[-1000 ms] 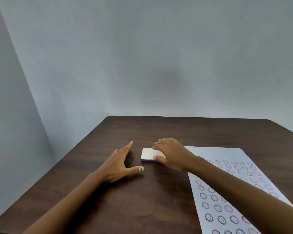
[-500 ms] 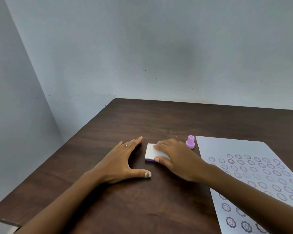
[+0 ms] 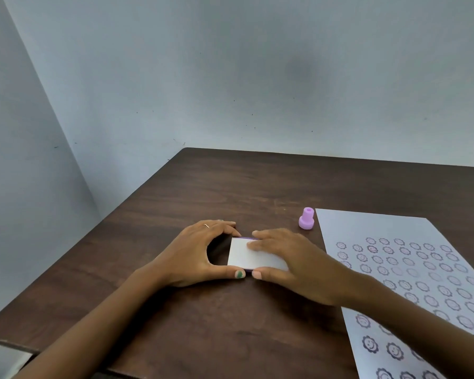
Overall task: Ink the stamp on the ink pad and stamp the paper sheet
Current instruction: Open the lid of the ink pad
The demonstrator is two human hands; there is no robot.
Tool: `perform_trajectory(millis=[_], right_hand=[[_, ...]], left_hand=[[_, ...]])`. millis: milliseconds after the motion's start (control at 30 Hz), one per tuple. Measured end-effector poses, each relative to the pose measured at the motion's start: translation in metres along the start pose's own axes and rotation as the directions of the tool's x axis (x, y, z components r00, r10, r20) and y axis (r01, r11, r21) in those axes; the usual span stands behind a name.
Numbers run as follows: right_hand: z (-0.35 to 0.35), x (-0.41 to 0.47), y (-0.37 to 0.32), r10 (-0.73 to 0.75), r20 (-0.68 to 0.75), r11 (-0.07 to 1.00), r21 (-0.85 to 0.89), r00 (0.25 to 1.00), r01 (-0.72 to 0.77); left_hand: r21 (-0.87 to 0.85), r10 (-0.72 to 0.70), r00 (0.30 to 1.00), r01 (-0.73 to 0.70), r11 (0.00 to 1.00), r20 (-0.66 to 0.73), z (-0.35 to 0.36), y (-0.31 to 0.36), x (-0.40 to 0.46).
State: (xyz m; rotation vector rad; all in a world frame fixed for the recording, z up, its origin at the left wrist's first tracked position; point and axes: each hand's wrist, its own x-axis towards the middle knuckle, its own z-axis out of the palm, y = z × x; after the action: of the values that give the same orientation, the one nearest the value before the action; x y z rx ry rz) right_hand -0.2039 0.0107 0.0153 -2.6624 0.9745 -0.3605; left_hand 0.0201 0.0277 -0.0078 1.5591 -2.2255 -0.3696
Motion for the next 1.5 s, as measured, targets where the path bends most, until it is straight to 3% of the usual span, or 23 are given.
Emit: perform_trajectory(millis=[167, 467, 600, 1067, 1267, 1500], right_hand=[[-0.009, -0.005, 0.016, 0.05, -0.079, 0.996, 0.083, 0.996, -0.043], [-0.012, -0.009, 0.017, -0.005, -0.056, 1.0, -0.005, 0.998, 0.005], [-0.021, -0.005, 0.015, 0.021, -0.082, 0.996, 0.092, 0.996, -0.013], [-0.025, 0.029, 0.031, 0.088, -0.295, 0.985, 0.167, 0.952, -0.04], [-0.021, 0.041, 0.038, 0.054, -0.358, 0.99, -0.1, 0.932, -0.095], [-0.014, 0.053, 0.05, -0.101, -0.259, 0.865, -0.5, 0.961, -0.044]], left_hand=[[0.002, 0.0, 1.0, 0.0, 1.0, 0.01, -0.002, 0.001, 0.001], [-0.005, -0.008, 1.0, 0.008, 1.0, 0.02, -0.001, 0.001, 0.0], [0.003, -0.015, 1.0, 0.015, 1.0, 0.022, 0.0, 0.0, 0.0], [-0.023, -0.03, 0.999, 0.03, 0.999, 0.01, -0.002, 0.002, -0.001], [-0.045, -0.048, 0.999, 0.048, 0.998, 0.01, -0.001, 0.0, 0.0], [-0.069, -0.047, 0.999, 0.048, 0.996, 0.009, -0.001, -0.001, 0.0]])
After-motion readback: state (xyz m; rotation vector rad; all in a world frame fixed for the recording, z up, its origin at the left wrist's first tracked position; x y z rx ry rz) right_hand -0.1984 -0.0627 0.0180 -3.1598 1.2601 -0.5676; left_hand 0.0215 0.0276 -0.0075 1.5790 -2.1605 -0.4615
